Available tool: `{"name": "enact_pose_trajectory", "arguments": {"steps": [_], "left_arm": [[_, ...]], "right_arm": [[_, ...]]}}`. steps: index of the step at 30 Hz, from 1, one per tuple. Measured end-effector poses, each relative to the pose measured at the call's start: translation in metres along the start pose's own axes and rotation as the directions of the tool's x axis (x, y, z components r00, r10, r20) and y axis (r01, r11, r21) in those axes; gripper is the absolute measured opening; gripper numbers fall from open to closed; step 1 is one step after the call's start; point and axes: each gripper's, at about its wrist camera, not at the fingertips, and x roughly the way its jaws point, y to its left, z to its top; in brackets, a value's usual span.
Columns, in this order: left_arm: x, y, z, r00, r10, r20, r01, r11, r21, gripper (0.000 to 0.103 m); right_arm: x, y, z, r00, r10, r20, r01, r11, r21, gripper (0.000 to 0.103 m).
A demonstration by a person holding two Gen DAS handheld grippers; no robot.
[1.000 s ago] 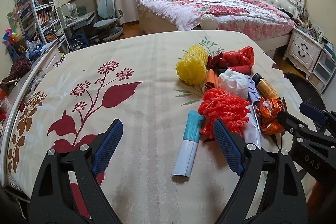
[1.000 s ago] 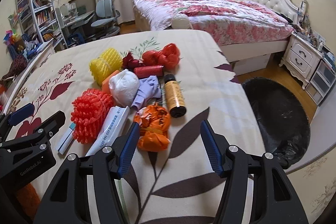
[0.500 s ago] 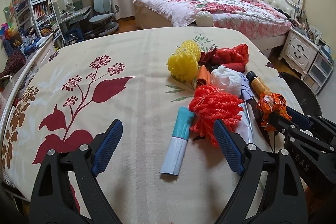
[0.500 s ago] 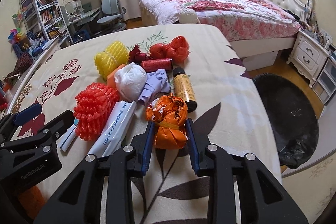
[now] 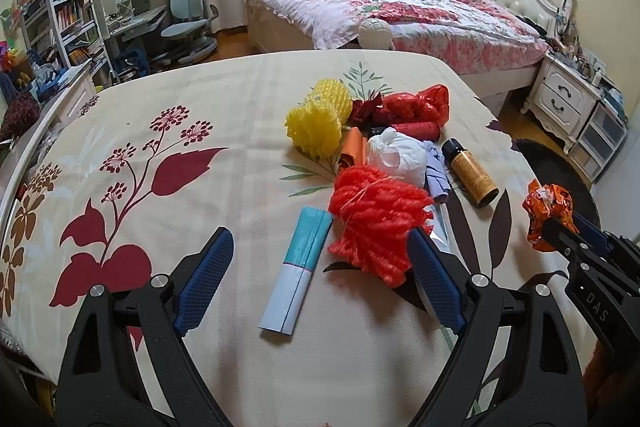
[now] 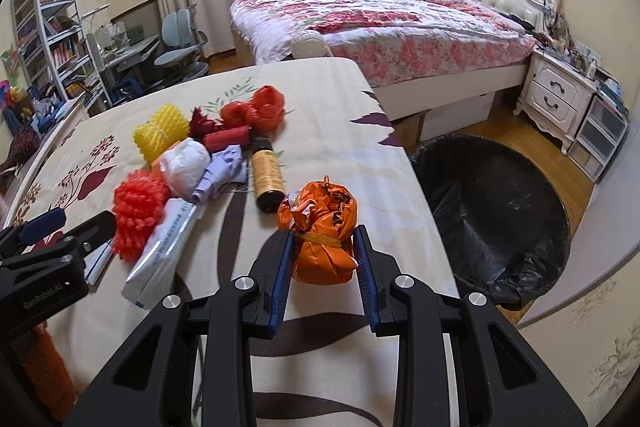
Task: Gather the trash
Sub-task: 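Grasp the red mesh net with the left gripper while the right gripper holds the orange bag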
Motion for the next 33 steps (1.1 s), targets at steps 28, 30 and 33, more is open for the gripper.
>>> {"name": "enact_pose_trajectory", "arguments": {"steps": [28,30,33], "left_arm": [[0.029,0.002,-0.003,0.995,-0.087,-0.055,0.087,0.996,-0.007,0.029],[0.021,0.003,-0.001,0.995,-0.093,-0.041,0.092,0.996,-0.009,0.028],[0.007,0.002,0.002,0.995,-0.095,-0.006,0.095,0.995,0.003,0.027]], "right_arm": [[0.008,-0.015,-0.003,1.000,-0.007,-0.016,0.008,0.999,0.039,0.031],[0.007,-0.015,-0.003,1.000,-0.008,-0.012,0.008,0.999,0.040,0.031],[0.004,-0.017,-0.002,1.000,-0.010,-0.001,0.010,0.999,0.045,0.031]]}}
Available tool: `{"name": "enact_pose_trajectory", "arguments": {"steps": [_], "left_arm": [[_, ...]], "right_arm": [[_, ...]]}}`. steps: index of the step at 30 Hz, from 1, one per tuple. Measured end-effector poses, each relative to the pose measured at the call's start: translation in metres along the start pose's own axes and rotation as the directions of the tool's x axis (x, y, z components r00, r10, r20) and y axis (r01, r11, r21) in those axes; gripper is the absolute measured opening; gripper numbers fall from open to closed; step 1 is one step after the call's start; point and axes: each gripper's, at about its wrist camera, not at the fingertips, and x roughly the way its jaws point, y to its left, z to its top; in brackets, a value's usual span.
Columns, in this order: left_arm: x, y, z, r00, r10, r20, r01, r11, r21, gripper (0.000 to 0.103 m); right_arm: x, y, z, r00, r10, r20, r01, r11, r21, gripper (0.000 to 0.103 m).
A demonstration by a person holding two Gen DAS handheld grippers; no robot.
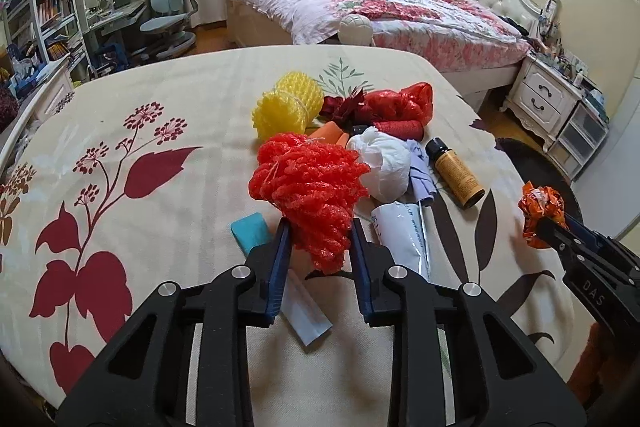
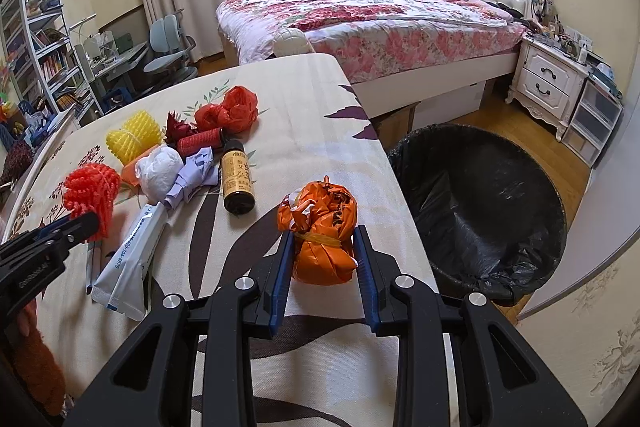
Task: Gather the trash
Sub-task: 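Grasp the red mesh net with the left gripper while the right gripper holds the orange bag, then carry both items over the black bin and open both grippers to drop them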
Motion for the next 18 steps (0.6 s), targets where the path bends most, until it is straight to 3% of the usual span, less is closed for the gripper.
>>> {"name": "enact_pose_trajectory", "arguments": {"steps": [9,18], "left_arm": [[-0.026,-0.025,0.014,0.996,-0.064,0.063,0.062,0.998,0.033,0.027],[-0.007,-0.090,0.030,0.985,-0.155,0.079,0.144,0.981,0.131,0.027]], "right_arm": [[-0.014,-0.013,0.007,0.999,-0.022,0.046,0.021,1.000,0.020,0.031],[-0.019,-0.058,0.024,0.989,-0.118,0.089,0.112,0.991,0.078,0.031]]}}
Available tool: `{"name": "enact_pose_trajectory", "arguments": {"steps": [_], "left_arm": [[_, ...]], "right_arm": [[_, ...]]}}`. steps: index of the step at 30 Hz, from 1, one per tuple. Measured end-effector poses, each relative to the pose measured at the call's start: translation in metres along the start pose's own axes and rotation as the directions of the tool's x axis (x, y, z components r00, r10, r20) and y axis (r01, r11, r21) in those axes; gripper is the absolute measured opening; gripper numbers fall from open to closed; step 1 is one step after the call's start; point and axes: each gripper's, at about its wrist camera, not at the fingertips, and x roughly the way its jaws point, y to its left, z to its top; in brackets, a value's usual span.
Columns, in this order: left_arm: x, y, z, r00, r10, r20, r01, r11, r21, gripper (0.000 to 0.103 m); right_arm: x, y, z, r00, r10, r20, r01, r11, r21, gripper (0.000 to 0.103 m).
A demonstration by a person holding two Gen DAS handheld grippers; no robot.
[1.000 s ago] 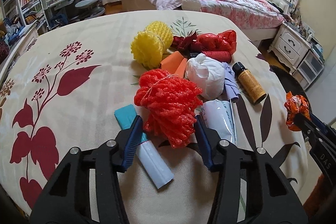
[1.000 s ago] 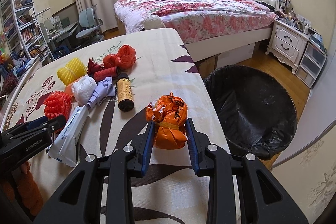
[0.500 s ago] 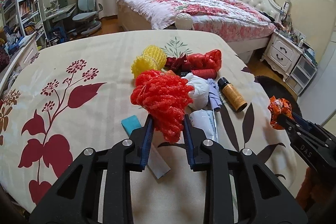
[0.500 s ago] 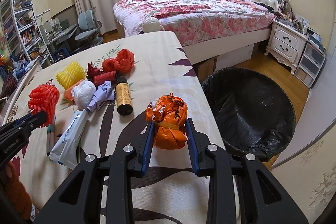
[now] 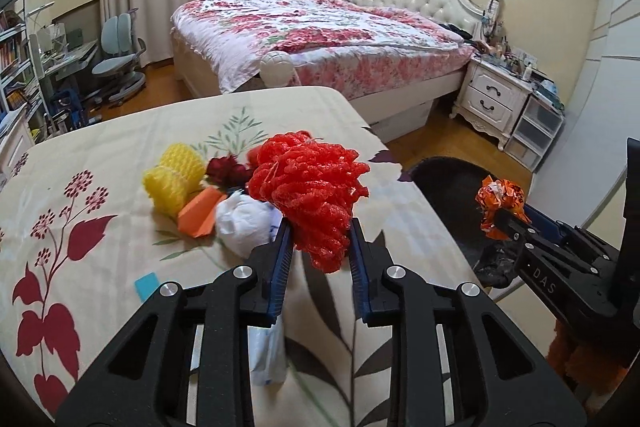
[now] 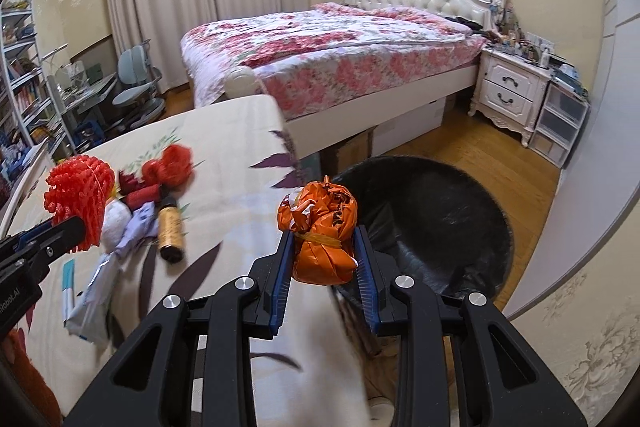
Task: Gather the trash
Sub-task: 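Carry both items over the black bin and open both grippers to drop them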
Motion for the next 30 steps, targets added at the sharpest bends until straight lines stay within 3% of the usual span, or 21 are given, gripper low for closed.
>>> {"name": "enact_pose_trajectory", "arguments": {"steps": [7,15,30], "left_arm": [[0.035,-0.049,0.014,0.998,-0.065,0.002,0.064,0.996,0.057,0.027],[0.076,-0.100,0.024,0.996,-0.085,-0.012,0.086,0.984,0.153,0.027],[0.140,-0.143,0.027,0.992,-0.072,-0.101,0.092,0.974,0.206,0.027]], "right_arm": [[0.015,-0.042,0.012,0.997,-0.071,0.011,0.071,0.996,0.052,0.031],[0.040,-0.074,0.015,0.994,-0.107,-0.013,0.108,0.991,0.082,0.031],[0.079,-0.101,0.016,0.992,-0.117,-0.057,0.123,0.986,0.112,0.031]]}}
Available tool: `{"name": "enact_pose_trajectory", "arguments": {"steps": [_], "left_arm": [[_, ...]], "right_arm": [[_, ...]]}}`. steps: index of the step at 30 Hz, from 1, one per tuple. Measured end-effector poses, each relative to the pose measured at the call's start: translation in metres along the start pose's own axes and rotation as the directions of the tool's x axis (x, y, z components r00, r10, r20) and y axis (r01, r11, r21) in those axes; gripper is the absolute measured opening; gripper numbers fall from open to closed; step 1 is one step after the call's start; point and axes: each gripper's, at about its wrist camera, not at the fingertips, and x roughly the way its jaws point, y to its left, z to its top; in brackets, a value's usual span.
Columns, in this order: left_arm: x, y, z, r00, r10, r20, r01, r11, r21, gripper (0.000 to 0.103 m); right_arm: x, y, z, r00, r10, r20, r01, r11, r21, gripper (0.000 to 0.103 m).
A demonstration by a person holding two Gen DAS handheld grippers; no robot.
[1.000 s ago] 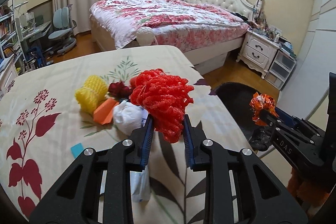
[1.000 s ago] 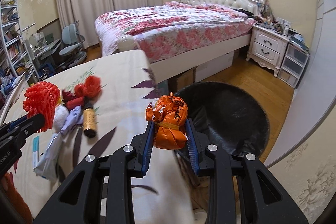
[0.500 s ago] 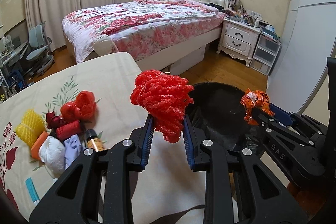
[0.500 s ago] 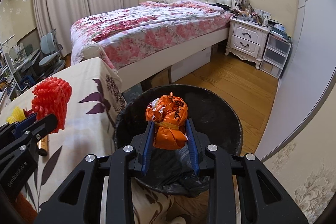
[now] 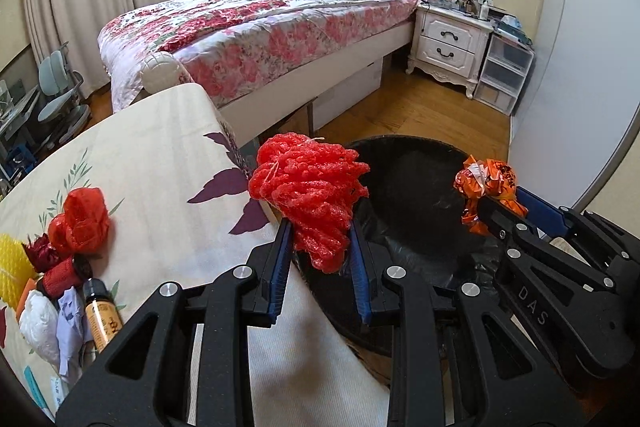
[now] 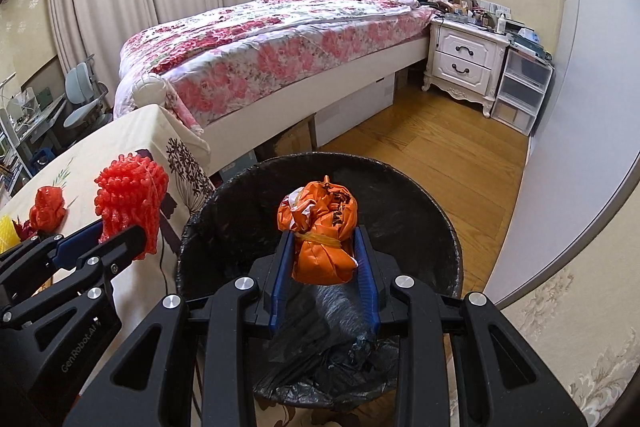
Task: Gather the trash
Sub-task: 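Carry both items over the black bin and open both grippers to drop them, then move both tools back over the trash pile on the bed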
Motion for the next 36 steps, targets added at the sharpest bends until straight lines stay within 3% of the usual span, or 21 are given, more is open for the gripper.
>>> {"name": "enact_pose_trajectory", "arguments": {"steps": [5,7,9,11,20,27,36], "left_arm": [[0.012,-0.002,0.001,1.000,-0.004,-0.029,0.004,1.000,0.001,0.029],[0.014,-0.002,0.000,0.999,-0.006,-0.037,0.006,1.000,0.001,0.034],[0.014,-0.002,-0.001,0.999,-0.012,-0.037,0.012,1.000,0.004,0.051],[0.012,-0.001,-0.001,0.999,-0.019,-0.026,0.019,1.000,0.001,0.059],[0.002,0.009,0.000,1.000,-0.009,-0.011,0.009,0.999,-0.033,0.077],[-0.025,0.026,-0.005,1.000,0.021,0.011,-0.020,0.997,-0.076,0.080],[-0.072,0.053,-0.028,0.997,0.075,0.029,-0.071,0.990,-0.122,0.083]], "right_arm": [[0.010,-0.007,0.000,1.000,0.001,-0.020,-0.001,1.000,0.016,0.032],[0.013,-0.009,-0.001,1.000,-0.006,-0.029,0.007,1.000,0.022,0.039],[0.015,-0.012,0.001,0.999,-0.015,-0.032,0.016,0.999,0.034,0.041],[0.015,-0.014,0.000,0.999,-0.021,-0.033,0.022,0.999,0.043,0.041],[0.003,-0.018,0.001,0.999,-0.044,-0.008,0.044,0.997,0.055,0.047],[-0.014,-0.014,-0.001,0.999,-0.044,0.007,0.043,0.997,0.057,0.056],[-0.043,0.011,-0.017,1.000,0.008,0.020,-0.008,0.999,0.032,0.057]]}}
